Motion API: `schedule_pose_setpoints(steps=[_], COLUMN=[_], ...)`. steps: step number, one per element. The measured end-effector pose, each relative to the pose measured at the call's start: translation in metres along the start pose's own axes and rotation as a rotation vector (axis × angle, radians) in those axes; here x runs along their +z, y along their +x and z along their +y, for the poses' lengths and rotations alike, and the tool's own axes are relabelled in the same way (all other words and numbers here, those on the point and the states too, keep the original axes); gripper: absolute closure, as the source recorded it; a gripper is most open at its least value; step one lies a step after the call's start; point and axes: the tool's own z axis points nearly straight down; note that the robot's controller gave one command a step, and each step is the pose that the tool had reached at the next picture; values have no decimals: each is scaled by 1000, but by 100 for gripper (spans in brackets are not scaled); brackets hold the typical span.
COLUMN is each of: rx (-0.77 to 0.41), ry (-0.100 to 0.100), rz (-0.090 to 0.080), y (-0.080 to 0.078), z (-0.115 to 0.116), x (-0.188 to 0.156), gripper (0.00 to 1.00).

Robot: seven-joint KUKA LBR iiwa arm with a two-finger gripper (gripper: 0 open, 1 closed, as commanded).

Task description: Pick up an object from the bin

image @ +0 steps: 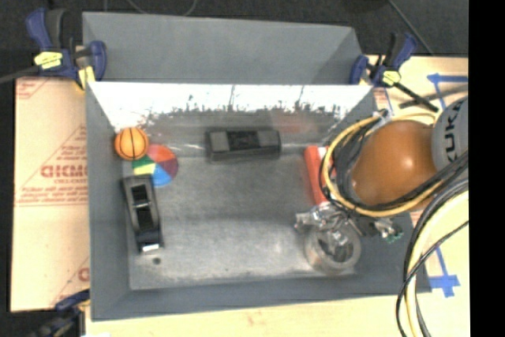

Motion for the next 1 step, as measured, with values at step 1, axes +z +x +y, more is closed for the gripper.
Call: schedule_pose_setpoints(steps=[1], rx=[-1], ry=[0], rz=[0], y=[0], z=[0], x=[0], gripper=[100])
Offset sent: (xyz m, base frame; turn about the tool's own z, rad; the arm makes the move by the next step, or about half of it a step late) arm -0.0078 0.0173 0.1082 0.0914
